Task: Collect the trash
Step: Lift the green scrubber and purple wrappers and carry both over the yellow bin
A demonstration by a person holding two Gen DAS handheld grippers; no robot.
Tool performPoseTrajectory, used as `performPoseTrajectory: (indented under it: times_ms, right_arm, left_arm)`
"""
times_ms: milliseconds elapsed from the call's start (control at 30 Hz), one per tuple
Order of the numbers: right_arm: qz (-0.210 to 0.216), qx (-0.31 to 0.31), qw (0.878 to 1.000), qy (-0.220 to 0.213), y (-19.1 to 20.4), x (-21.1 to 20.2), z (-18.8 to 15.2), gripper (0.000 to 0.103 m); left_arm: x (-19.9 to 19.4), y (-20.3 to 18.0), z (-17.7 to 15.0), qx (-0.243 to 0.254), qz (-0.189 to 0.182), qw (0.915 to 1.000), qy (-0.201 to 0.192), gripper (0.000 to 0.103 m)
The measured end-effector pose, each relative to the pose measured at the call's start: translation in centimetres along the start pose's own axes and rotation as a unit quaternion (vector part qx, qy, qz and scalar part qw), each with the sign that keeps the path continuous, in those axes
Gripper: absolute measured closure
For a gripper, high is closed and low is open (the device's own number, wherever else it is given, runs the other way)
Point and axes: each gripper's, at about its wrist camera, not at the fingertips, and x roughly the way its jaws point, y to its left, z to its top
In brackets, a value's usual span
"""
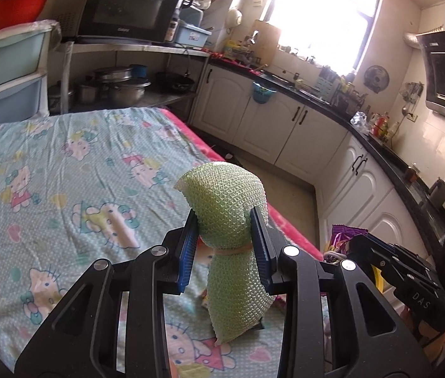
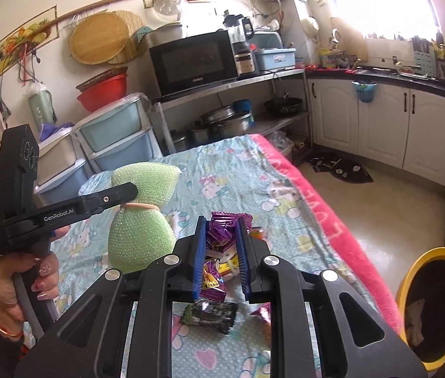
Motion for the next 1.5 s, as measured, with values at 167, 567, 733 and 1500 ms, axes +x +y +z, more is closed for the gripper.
performPoseTrajectory:
  times_ms: [167, 567, 733, 1500]
  right_arm:
    - [-0.015, 0.005, 1.000, -0.013, -1.3, -1.4, 0.2, 0.085]
    - [-0.055, 0.019, 0.998, -0.038, -4.2, -4.5, 0.4, 0.085]
    - [-0.074, 0.031, 0.995, -0.051, -6.1, -6.1, 0.7, 0.085]
    - [-0.181, 0.079, 0.975, -0.102, -13.1, -12.9, 0.0, 0.085]
  left_arm:
    - [0.3, -1.7, 0.5, 0.009, -0.015, 0.9998, -0.005, 0.077]
    - [1.9, -7.3, 1.6, 0.045, -0.056, 0.9974, -0.011, 0.077]
    - [2.9, -9.2, 1.8, 0.055, -0.074, 0.9957, -0.009, 0.077]
    - [6.4, -17.9, 2.7, 0.094, -0.152, 0.9840, -0.006, 0.077]
